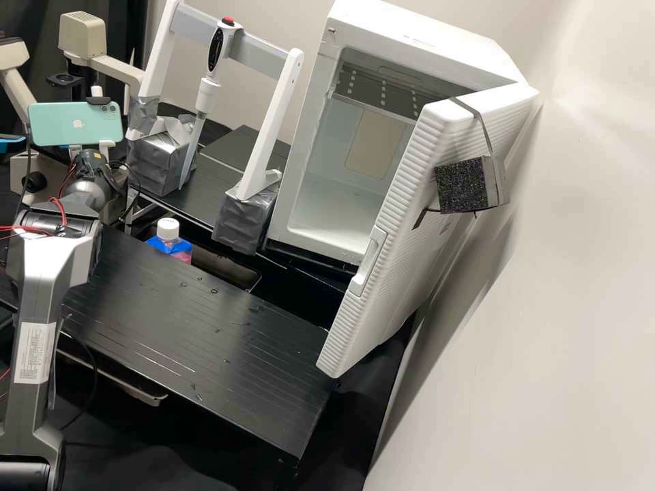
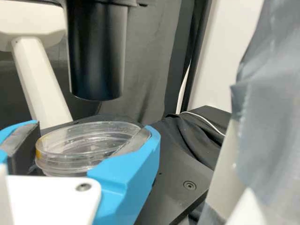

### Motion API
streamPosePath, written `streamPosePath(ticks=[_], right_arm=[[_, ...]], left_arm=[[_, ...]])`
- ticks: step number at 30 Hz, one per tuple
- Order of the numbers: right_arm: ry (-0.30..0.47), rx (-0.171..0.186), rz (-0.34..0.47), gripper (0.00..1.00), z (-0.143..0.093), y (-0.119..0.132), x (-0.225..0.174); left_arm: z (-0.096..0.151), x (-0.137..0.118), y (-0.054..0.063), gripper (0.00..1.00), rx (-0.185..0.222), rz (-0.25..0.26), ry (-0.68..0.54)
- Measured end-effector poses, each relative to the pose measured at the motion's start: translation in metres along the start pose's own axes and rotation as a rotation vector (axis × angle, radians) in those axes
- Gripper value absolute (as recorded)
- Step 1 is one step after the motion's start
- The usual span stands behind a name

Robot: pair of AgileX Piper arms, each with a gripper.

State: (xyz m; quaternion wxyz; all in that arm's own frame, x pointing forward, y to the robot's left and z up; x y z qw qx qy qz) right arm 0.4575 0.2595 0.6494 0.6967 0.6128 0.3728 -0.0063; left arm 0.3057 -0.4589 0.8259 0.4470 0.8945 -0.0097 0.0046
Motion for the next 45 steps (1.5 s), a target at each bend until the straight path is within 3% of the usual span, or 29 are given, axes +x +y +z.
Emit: streamPosePath(ticks=[28, 29, 45], right_arm=[[-0.020, -0.005, -0.001, 0.00, 0.000, -0.005, 0.013], [-0.020, -0.005, -0.001, 1.00, 0.000, -0.005, 0.013], [-0.042, -0.004, -0.008, 1.00, 0.002, -0.006, 0.013]], left_arm=[[0.000, 0.000, 0.000, 1.00, 0.000, 0.000, 0.000], [0.000, 0.000, 0.000, 1.00, 0.000, 0.000, 0.000], [0.000, 0.000, 0.000, 1.00, 0.000, 0.000, 0.000]])
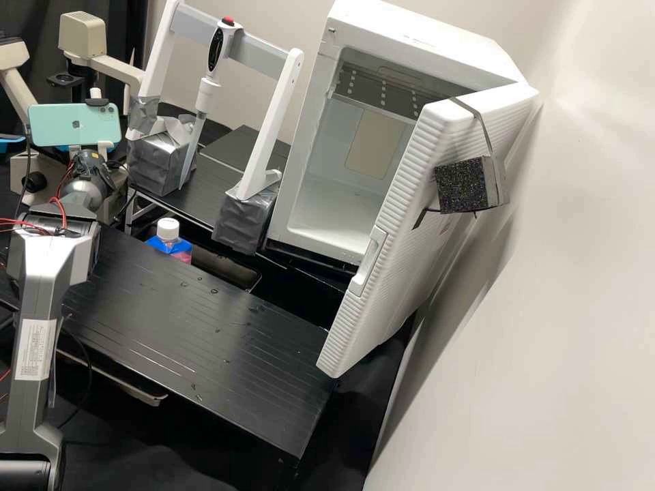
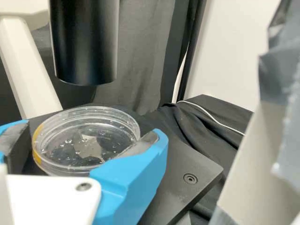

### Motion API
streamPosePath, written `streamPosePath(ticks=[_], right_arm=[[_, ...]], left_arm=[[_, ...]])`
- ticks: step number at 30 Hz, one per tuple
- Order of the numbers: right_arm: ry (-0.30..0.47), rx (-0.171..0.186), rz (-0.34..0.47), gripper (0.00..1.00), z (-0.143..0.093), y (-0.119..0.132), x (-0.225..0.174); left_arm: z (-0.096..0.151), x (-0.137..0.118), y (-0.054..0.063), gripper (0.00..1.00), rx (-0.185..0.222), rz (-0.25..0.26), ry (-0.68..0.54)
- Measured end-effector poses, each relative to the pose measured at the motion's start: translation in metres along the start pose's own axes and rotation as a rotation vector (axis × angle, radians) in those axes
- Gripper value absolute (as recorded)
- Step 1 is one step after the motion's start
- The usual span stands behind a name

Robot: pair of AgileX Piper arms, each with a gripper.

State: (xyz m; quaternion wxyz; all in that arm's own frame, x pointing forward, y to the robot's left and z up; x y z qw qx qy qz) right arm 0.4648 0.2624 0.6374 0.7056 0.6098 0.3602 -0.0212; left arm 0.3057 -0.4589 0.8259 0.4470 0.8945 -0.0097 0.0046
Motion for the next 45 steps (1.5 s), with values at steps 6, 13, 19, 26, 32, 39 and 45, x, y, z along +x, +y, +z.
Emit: streamPosePath(ticks=[6, 13, 19, 26, 32, 39, 45], right_arm=[[0.007, 0.009, -0.025, 1.00, 0.001, -0.007, -0.008], [0.060, 0.013, -0.035, 1.00, -0.009, -0.001, -0.038], [0.118, 0.029, -0.027, 1.00, -0.018, 0.006, -0.069], [0.178, 0.137, 0.030, 1.00, -0.014, 0.008, -0.115], [0.205, 0.103, 0.113, 1.00, -0.006, 0.012, -0.160], [0.266, 0.053, 0.300, 1.00, 0.004, 0.021, -0.224], [0.114, 0.031, 0.525, 1.00, 0.022, 0.025, -0.269]], left_arm=[[0.000, 0.000, 0.000, 1.00, 0.000, 0.000, 0.000], [0.000, 0.000, 0.000, 1.00, 0.000, 0.000, 0.000], [0.000, 0.000, 0.000, 1.00, 0.000, 0.000, 0.000], [0.000, 0.000, 0.000, 1.00, 0.000, 0.000, 0.000], [0.000, 0.000, 0.000, 1.00, 0.000, 0.000, 0.000], [0.000, 0.000, 0.000, 1.00, 0.000, 0.000, 0.000], [0.000, 0.000, 0.000, 1.00, 0.000, 0.000, 0.000]])
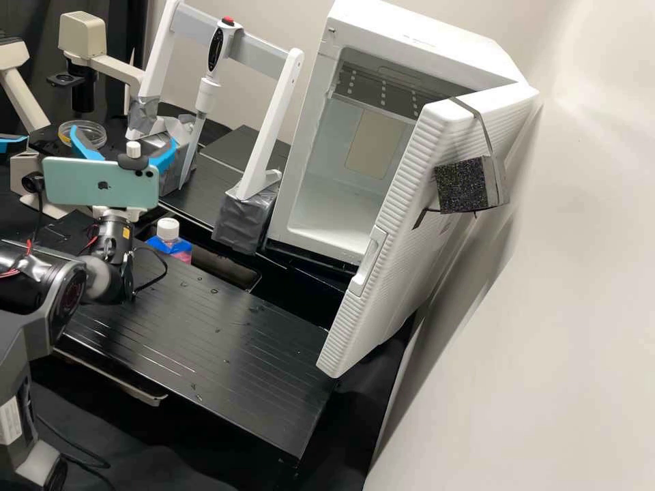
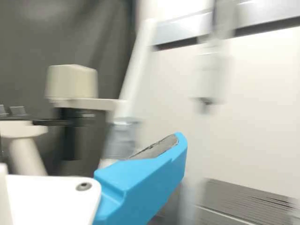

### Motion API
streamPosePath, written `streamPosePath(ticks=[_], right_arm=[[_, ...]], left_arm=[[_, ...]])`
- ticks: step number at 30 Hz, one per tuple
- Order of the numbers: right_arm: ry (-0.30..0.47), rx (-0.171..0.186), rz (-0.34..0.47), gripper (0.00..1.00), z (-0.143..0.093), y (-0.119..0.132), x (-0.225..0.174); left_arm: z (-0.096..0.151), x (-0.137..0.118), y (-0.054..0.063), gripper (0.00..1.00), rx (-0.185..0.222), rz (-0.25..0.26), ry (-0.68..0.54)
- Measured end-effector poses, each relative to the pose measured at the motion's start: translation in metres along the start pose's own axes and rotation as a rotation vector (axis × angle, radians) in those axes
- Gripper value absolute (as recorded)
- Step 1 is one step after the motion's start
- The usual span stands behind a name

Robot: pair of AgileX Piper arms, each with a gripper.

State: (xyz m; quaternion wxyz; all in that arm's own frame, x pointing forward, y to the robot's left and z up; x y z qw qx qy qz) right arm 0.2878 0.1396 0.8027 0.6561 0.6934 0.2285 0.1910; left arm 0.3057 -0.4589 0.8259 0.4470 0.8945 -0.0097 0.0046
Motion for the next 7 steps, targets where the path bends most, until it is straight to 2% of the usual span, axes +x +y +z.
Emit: streamPosePath(ticks=[3, 7], right_arm=[[-0.074, -0.005, 0.045, 1.00, 0.009, 0.010, -0.017], [-0.129, -0.003, 0.076, 1.00, 0.021, 0.019, -0.027]], left_arm=[[0.000, 0.000, 0.000, 1.00, 0.000, 0.000, 0.000], [0.000, 0.000, 0.000, 1.00, 0.000, 0.000, 0.000]])
